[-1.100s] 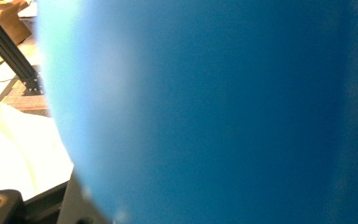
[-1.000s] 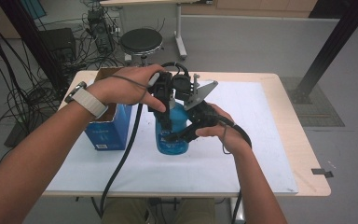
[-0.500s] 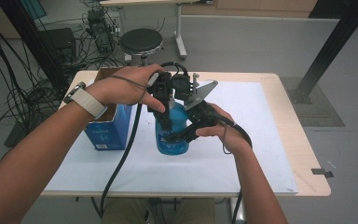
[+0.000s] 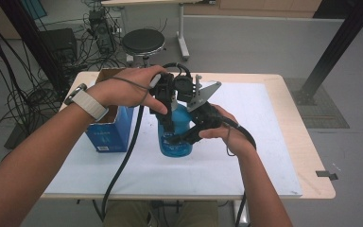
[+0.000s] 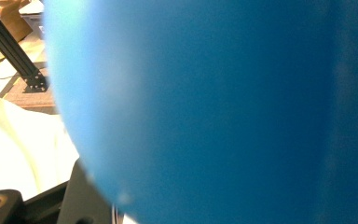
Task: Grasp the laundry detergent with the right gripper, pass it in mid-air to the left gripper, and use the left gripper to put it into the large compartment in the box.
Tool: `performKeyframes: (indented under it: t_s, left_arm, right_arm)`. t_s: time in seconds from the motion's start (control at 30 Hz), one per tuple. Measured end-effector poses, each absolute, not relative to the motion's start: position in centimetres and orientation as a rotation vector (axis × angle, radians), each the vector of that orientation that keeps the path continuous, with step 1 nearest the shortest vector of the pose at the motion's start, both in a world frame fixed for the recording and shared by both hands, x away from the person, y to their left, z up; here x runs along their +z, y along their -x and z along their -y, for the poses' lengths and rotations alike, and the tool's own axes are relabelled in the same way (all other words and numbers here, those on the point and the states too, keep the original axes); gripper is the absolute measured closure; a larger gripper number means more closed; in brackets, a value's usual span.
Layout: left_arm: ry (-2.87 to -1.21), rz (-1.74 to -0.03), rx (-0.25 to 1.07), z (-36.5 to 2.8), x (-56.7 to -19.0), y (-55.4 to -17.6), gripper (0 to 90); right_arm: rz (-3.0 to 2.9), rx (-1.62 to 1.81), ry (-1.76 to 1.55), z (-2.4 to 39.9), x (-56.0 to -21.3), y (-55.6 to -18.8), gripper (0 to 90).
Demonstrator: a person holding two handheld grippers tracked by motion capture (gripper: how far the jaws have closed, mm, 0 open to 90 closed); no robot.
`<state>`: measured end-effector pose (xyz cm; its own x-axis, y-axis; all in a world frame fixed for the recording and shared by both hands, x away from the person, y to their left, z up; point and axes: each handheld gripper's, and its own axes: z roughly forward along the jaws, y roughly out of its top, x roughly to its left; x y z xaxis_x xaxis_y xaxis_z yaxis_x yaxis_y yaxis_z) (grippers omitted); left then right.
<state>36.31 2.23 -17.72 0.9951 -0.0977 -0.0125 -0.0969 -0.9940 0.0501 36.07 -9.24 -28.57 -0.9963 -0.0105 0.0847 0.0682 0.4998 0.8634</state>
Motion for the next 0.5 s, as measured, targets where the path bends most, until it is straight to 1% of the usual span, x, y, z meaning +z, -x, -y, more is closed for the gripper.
performKeyframes:
  t_s: [0.5]
  left_arm:
    - [-3.080,0.135,-0.018,-2.56,-17.70,-36.29,37.6]
  right_arm:
    - [2.659,-1.524,0.042,9.04,-28.45,-36.20,43.0]
